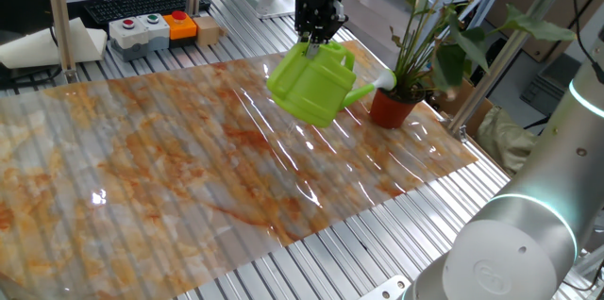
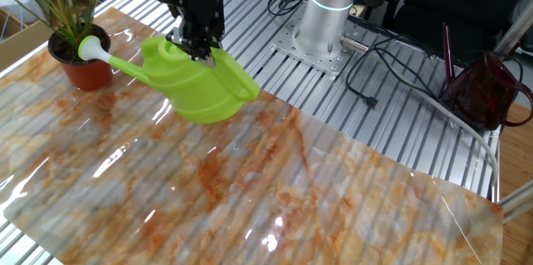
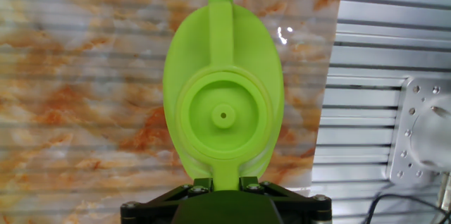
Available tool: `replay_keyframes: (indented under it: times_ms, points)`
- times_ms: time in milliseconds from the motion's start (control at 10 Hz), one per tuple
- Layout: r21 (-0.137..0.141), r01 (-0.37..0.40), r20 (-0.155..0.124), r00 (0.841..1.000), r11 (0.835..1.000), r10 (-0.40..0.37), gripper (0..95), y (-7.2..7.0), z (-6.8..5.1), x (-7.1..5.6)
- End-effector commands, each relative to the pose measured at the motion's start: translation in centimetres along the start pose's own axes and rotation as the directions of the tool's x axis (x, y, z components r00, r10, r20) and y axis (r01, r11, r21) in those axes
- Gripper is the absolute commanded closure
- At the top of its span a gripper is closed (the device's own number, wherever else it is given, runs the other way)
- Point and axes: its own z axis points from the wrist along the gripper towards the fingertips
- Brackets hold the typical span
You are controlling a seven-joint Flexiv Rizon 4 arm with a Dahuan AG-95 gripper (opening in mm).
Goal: Water the plant
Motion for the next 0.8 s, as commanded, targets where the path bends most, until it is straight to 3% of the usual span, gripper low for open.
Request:
replay_keyframes:
  times_ms: [100,800]
  points:
    - [0.000,0.009,0.013,1.000,1.000,-0.009,95.0,-0.01,-0.22,0.10]
    - [0.001,-0.008,0.008,1.000,1.000,0.008,95.0,-0.02,-0.24,0.11]
